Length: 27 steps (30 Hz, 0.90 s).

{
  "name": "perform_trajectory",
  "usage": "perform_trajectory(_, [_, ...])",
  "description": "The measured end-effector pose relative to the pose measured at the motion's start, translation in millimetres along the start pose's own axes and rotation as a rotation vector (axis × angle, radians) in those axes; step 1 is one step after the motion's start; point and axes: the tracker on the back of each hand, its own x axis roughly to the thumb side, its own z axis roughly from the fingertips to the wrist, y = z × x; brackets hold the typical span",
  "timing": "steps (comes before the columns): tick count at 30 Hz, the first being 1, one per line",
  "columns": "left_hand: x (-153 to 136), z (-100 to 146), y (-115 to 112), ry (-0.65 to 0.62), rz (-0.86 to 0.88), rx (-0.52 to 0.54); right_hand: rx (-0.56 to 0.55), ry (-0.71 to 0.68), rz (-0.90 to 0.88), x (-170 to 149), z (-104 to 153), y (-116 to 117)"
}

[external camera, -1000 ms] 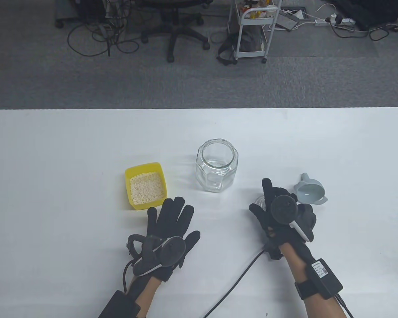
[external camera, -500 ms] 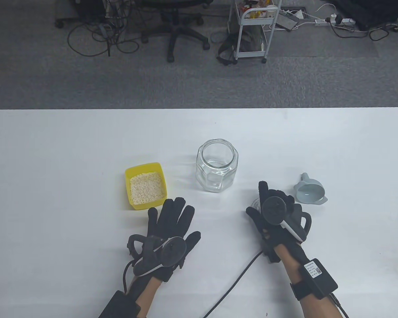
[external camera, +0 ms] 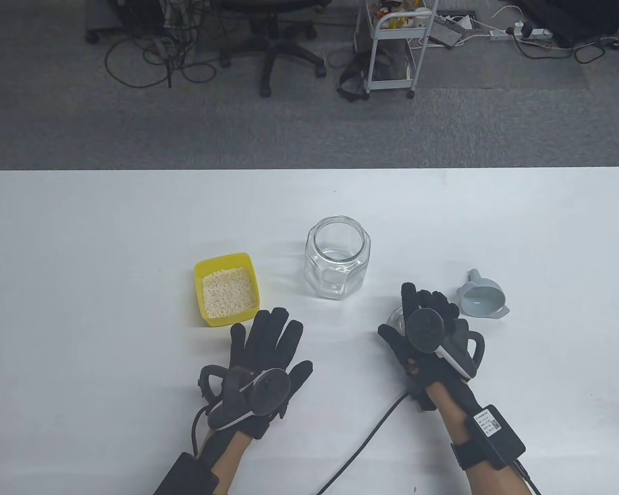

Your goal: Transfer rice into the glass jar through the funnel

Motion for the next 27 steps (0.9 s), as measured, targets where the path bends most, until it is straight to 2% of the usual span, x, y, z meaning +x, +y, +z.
perform_trajectory(4, [-0.6,0.9,0.5,0.004,0.004,0.003,-0.073,-0.023,-0.126,2.3,8.2,-22.9])
perform_trajectory(8, [-0.6,1.5,2.9,0.003,0.005,0.014,-0.151,0.002,-0.231,-12.7,17.0,-52.7])
perform_trajectory(12, [0.7,1.1,2.0,-0.003,0.001,0.010,-0.208,0.099,-0.287,-52.1,25.7,-82.4])
perform_trajectory(17, [-0.3,1.4,2.5,0.003,0.002,0.010,-0.233,0.233,-0.333,-106.9,31.8,-105.9])
perform_trajectory(20, [-0.4,1.2,2.0,0.003,0.002,0.004,-0.194,0.268,-0.380,-136.7,32.0,-107.5])
perform_trajectory(24, [0.6,0.7,0.9,-0.002,0.001,-0.008,-0.100,0.252,-0.497,-168.3,21.8,-87.2])
perform_trajectory(27, [1.1,0.4,0.6,-0.003,0.003,-0.014,-0.053,0.257,-0.528,-175.0,12.0,-74.4])
